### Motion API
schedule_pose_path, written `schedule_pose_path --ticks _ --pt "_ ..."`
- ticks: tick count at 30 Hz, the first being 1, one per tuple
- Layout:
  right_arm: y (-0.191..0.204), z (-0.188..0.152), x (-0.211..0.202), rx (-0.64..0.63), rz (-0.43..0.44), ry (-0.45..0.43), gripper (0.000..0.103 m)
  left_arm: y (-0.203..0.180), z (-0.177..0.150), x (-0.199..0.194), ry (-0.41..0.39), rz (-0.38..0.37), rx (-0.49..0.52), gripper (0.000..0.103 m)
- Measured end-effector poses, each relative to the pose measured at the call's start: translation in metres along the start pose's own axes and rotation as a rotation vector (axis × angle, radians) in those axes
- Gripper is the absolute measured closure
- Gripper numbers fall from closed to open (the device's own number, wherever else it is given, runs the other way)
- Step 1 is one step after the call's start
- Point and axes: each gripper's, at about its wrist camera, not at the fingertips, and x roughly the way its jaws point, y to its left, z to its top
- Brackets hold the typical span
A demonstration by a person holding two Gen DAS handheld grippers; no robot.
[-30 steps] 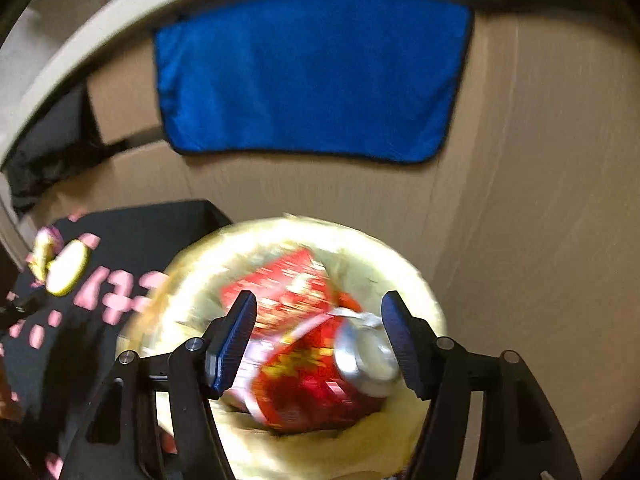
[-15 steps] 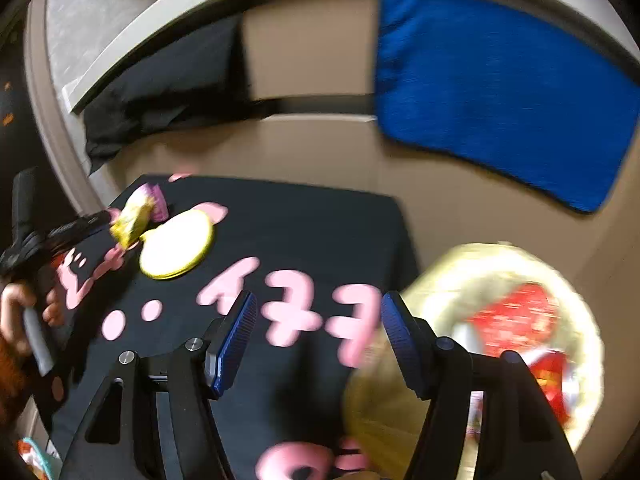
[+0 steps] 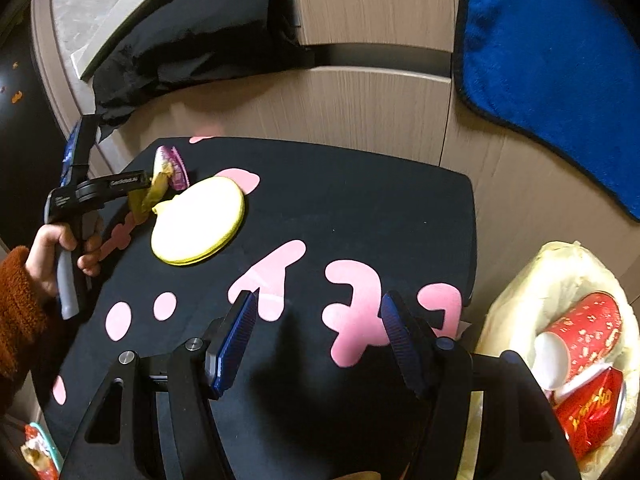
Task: Collect trash
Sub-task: 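Move both tools back over the foil wrapper and yellow lid on the table, then grasp the yellow lid with the right tool while the left tool grasps the foil wrapper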
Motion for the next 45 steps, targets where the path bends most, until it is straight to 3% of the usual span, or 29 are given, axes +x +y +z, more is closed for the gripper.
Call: schedule_pose_path --ticks 6,11,17,25,27,32,45 --pt "0.011 0.011 0.017 -0.006 0.04 0.021 0.041 -0.013 -0.018 -0.029 -0.016 -0.038 0.05 0.099" --pt "0.034 0.027 0.029 -0.045 0.102 0.004 0.041 -0.021 -0.04 -0.07 -0.03 -0.021 0.078 0.1" --pt "0.062 0.045 0.063 -0.011 0.175 0.034 0.041 -0.014 -0.078 -0.121 -0.046 0.007 0.014 0.1" --pt "0.094 0.056 0.097 -0.033 0.105 0.04 0.04 0.008 -0.109 -0.152 -0.039 -0.017 -0.054 0.1" --pt "0.101 0.056 0.098 -0.062 0.083 0.04 0.047 0.011 -0.111 -0.155 -0.04 -0.022 -0.064 0.1" --pt "0.109 0.055 0.087 -0.114 0.062 0.025 0.085 0.018 -0.117 -0.161 -0.046 -0.038 -0.088 0.1" --pt "0.072 0.03 0.001 -0.093 0.089 -0.032 0.092 -0.012 -0.12 -0.17 -0.027 -0.1 -0.07 0.1"
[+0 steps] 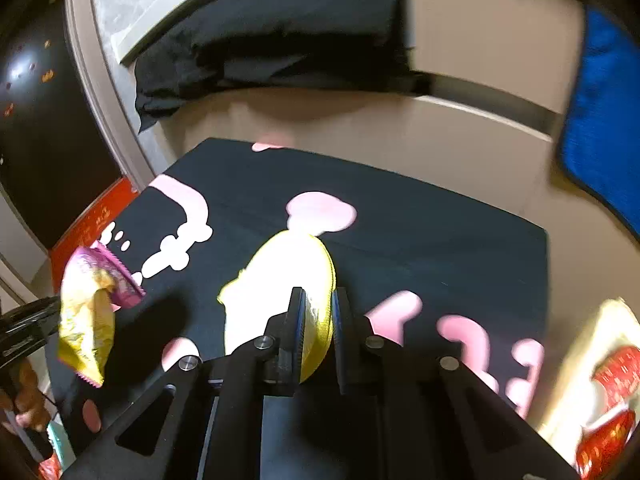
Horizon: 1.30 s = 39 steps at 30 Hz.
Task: Collect trash
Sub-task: 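Grasp the yellow lid with the right tool while the left tool grasps the foil wrapper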
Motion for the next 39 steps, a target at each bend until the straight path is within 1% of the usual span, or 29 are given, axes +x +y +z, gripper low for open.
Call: schedule_pose_path --ticks 4,10,14,18,21,27,29,33,39 --pt "-0.019 -0.009 -0.032 0.025 -0.021 -0.033 0.092 -0.021 -0.003 0.001 0.016 -0.03 0.021 0.1" --pt "-0.042 -0.019 -0.069 0.027 -0.102 -0.078 0.092 -0.045 -0.01 0.01 0.052 -0.068 0.04 0.099" --pt "-0.052 -0.03 -0.078 0.0 -0.192 -0.088 0.092 -0.05 -0.014 0.016 0.071 -0.076 0.045 0.099" --pt "-0.049 -0.04 -0.071 -0.039 -0.234 -0.072 0.092 -0.049 -0.016 0.02 0.077 -0.073 0.041 0.099" --pt "-0.039 -0.047 -0.064 -0.057 -0.215 -0.058 0.092 -0.044 -0.017 0.023 0.086 -0.07 0.029 0.099" --pt "-0.005 -0.052 -0.051 -0.089 -0.111 -0.039 0.091 -0.04 -0.02 0.025 0.097 -0.065 0.027 0.099" --pt "0.004 -0.054 -0.048 -0.097 -0.095 -0.033 0.091 -0.038 -0.02 0.024 0.098 -0.062 0.026 0.099" --pt "0.014 -0.053 -0.047 -0.121 -0.088 -0.041 0.091 -0.035 -0.018 0.021 0.096 -0.056 0.023 0.099" --pt "0.009 -0.05 -0.062 -0.11 -0.086 -0.07 0.091 -0.038 -0.017 0.017 0.075 -0.056 0.03 0.099"
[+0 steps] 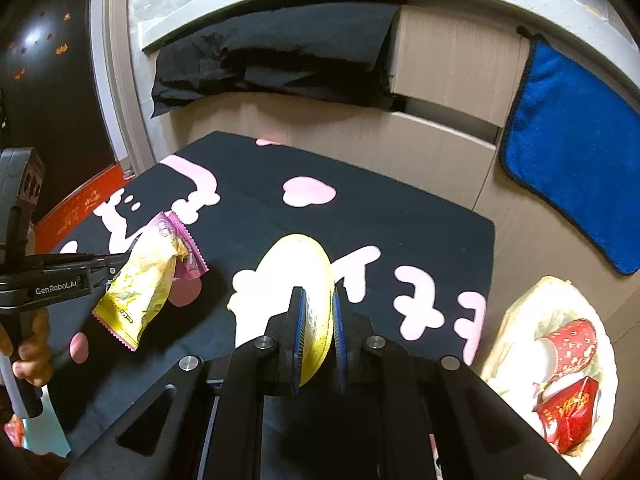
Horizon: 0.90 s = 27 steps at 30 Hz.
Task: Collect trash
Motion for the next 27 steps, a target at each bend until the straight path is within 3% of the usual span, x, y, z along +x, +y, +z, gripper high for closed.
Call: schedule_pose_path --ticks 7,11,13,15,16,23,27 --pt "-0.014 -0.002 -0.015 0.019 -0.026 -0.027 0.091 -0.02 -0.001 -0.002 -0.036 0.061 0.087 0.099" --pt "-0.024 -0.008 -0.021 0.038 -0.039 -0.035 0.091 -0.02 0.002 -0.002 -0.01 0.007 0.074 0.096" --pt "-0.032 -0.012 -0.023 0.056 -0.041 -0.032 0.091 -0.022 0.004 -0.004 0.0 -0.024 0.083 0.089" --pt "-0.038 -0.016 -0.024 0.079 -0.038 -0.025 0.091 -0.025 0.005 -0.008 0.003 -0.053 0.089 0.072" --pt "-0.042 -0.019 -0.023 0.091 -0.034 -0.02 0.091 -0.025 0.006 -0.011 0.002 -0.07 0.089 0.069" --pt "-0.052 -0.034 -0.024 0.13 -0.028 -0.01 0.091 -0.003 0.009 -0.024 -0.05 -0.073 0.007 0.064" --pt "-0.054 -0.038 -0.026 0.142 -0.019 -0.012 0.091 0.017 0.002 -0.015 -0.022 -0.077 -0.069 0.064"
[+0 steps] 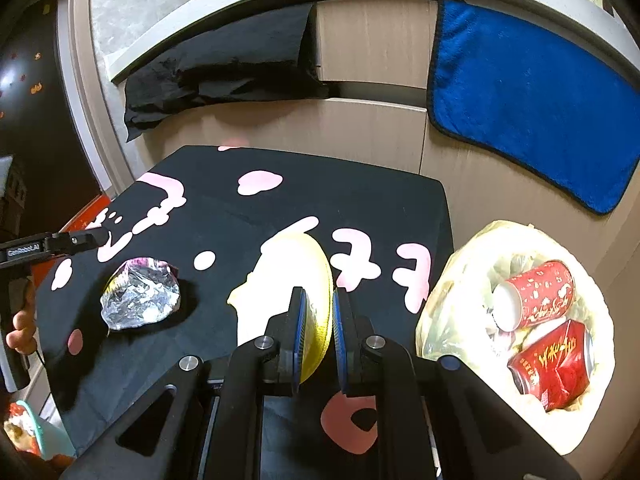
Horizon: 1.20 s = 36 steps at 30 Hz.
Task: Collect trash
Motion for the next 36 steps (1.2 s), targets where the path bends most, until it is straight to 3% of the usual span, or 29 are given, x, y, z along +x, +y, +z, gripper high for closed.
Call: schedule_pose_path --ticks 3,5,10,13,16,20,26,29,32,36 --pt "-0.002 -0.002 0.0 0.009 0.002 0.001 0.091 0.002 -0.006 0.01 0.027 -0.02 -0.034 0.064" --pt "-0.004 -0.004 -0.001 0.017 0.005 0.0 0.091 -0.008 -0.012 0.016 0.042 -0.033 0.002 0.064" --pt "-0.005 -0.007 -0.005 0.023 0.003 -0.004 0.091 -0.037 -0.028 0.042 0.112 0.042 0.137 0.064" --pt "-0.008 -0.01 -0.008 0.032 0.003 -0.005 0.091 -0.042 -0.038 0.06 0.163 0.091 0.156 0.073" --pt "-0.011 -0.013 -0.009 0.043 0.005 -0.005 0.091 -0.044 -0.042 0.06 0.144 0.121 0.161 0.075" --pt "-0.015 -0.016 -0.01 0.054 0.011 -0.001 0.091 -0.05 -0.042 0.05 0.166 0.054 0.178 0.074" --pt "-0.016 -0.017 -0.011 0.068 0.014 -0.007 0.091 -0.064 -0.043 0.017 0.166 -0.032 0.246 0.065" --pt "-0.014 -0.017 -0.011 0.065 0.015 -0.011 0.091 -0.064 -0.038 -0.003 0.129 -0.083 0.22 0.064" --pt "-0.012 -0.018 -0.012 0.062 0.015 -0.011 0.091 -0.051 -0.029 -0.007 0.074 -0.073 0.123 0.063" --pt "-0.011 -0.02 -0.014 0.059 0.014 -0.011 0.091 -0.04 -0.031 0.017 0.131 -0.045 0.071 0.064"
